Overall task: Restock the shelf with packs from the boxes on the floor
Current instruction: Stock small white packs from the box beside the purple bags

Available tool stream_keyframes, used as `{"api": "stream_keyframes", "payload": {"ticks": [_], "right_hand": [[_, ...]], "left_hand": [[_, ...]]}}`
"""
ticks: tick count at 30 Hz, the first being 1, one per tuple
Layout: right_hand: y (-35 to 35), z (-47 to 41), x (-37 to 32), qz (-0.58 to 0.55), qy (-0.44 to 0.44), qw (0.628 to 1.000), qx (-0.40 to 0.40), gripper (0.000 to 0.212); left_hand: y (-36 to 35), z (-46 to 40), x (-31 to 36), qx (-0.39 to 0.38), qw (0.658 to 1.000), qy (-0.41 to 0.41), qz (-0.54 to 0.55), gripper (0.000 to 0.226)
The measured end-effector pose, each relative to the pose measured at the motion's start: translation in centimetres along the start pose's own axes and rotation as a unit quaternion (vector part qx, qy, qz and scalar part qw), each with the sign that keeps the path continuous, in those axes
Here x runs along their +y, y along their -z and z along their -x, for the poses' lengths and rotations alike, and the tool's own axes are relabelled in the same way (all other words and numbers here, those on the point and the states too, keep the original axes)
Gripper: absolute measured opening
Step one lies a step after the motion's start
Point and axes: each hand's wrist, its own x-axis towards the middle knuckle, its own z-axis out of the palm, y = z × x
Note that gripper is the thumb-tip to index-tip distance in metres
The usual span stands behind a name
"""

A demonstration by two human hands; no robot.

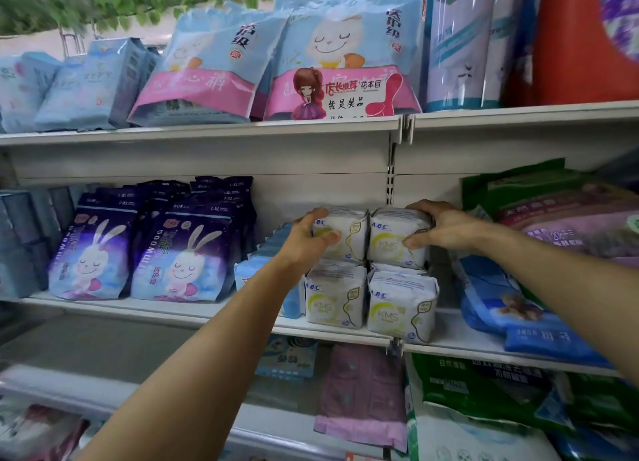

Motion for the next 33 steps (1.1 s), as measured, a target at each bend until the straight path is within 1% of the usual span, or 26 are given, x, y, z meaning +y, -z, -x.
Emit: {"api": "stream_keyframes", "payload": {"ticks": [5,8,13,15,16,18,20,22,24,25,29,33], "right_hand": [[0.0,0.4,-0.2,-0.004,-0.006,1.0,-0.008,0.074],[0.0,0.5,-0.1,0.008,-0.01,1.0,-0.01,0.083],[-0.2,0.4,0.2,-0.006,-0.014,1.0,0.004,0.095],[-0.2,0.6,0.4,-0.007,-0.025,0.999,0.022,0.098],[-0.3,0.8,0.5,-0.008,-0.026,0.999,0.044,0.097],[-0.6,1.7,0.5,-0.007,-0.005,0.993,0.118,0.084],[-1.3,3.0,0.1,-0.016,0.047,0.976,0.21,0.062],[-2.2,4.8,-0.8,-0.041,0.096,0.957,0.271,0.038],[-3.2,6.8,-1.4,-0.06,0.13,0.947,0.286,0.019],[-3.7,7.7,-1.5,-0.062,0.14,0.945,0.29,0.013],[-5.7,11.7,-1.3,-0.06,0.151,0.936,0.312,0.01],[-7.2,16.5,1.2,-0.04,0.114,0.951,0.284,0.01]], "left_hand": [[0.0,-0.1,0.3,0.012,1.0,-0.005,-0.006,0.048],[0.3,0.1,0.7,0.037,0.999,-0.001,0.005,0.05],[1.4,2.4,1.6,0.104,0.991,-0.001,0.081,0.044],[1.9,3.8,1.8,0.131,0.983,-0.001,0.131,0.036],[2.1,4.6,1.8,0.139,0.978,0.002,0.158,0.031],[2.6,6.3,1.7,0.139,0.965,0.016,0.22,0.023],[2.7,8.1,1.4,0.127,0.95,0.041,0.283,0.021],[2.3,9.9,1.1,0.103,0.937,0.059,0.33,0.017],[1.4,11.3,0.7,0.08,0.934,0.074,0.34,0.017],[0.9,11.8,0.6,0.069,0.935,0.079,0.338,0.018],[-1.2,13.7,-0.1,0.042,0.934,0.097,0.342,0.016],[-4.4,16.6,-0.9,-0.004,0.929,0.125,0.347,0.012]]}}
